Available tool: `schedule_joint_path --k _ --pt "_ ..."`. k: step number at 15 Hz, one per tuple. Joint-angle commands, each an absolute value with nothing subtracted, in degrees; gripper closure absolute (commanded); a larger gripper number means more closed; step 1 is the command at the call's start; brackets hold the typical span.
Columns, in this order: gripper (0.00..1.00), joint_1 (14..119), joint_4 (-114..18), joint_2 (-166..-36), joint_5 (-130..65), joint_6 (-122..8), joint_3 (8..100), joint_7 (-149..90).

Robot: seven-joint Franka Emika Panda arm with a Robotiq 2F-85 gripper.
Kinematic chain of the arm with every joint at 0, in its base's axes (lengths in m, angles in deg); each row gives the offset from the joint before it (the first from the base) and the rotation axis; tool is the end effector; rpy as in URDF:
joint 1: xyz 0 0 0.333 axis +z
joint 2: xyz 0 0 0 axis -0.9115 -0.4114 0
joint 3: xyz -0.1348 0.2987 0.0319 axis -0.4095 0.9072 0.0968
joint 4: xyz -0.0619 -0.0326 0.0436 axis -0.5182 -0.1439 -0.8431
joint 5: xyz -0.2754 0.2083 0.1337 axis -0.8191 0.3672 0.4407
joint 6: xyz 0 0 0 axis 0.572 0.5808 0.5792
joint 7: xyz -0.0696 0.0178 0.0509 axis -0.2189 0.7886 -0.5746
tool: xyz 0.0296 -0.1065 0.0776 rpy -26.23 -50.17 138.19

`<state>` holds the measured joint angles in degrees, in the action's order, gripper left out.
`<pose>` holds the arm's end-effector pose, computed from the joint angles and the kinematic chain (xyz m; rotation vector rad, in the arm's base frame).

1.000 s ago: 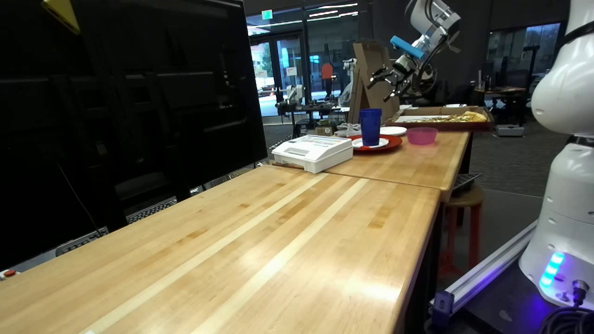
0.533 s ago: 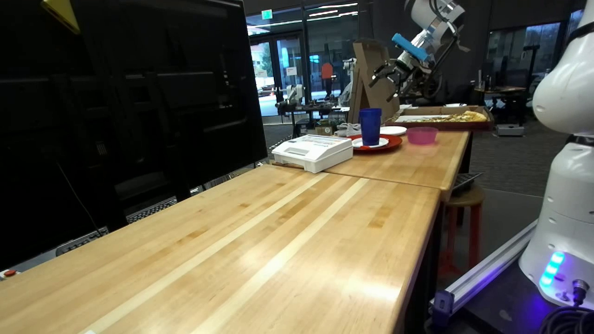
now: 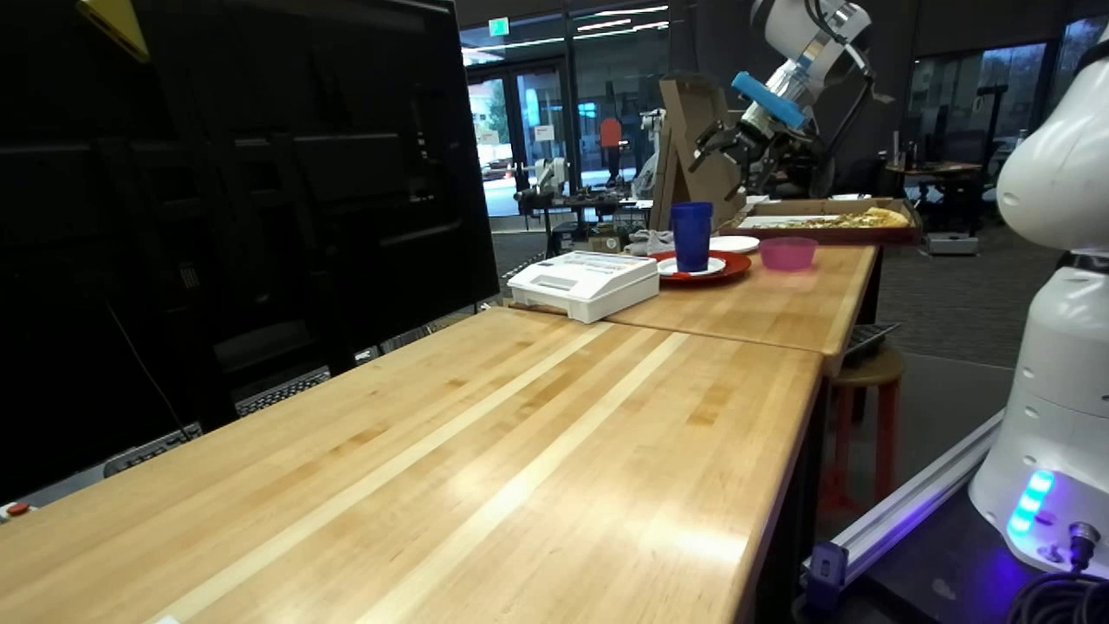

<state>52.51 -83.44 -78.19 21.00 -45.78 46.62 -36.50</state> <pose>0.4754 -0.1633 0.4362 -2.0136 1.2809 -0.1263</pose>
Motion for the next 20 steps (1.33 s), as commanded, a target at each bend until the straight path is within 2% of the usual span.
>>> schedule_joint_path --k 1,13,20 --pt "0.0 53.65 -87.74 -74.4 19.97 -49.23 47.51 -34.73" --pt "0.0 57.39 -91.22 -76.54 19.53 -64.64 51.63 -35.01" --pt "0.0 58.53 -93.08 -77.83 11.29 -69.44 53.03 -37.23"
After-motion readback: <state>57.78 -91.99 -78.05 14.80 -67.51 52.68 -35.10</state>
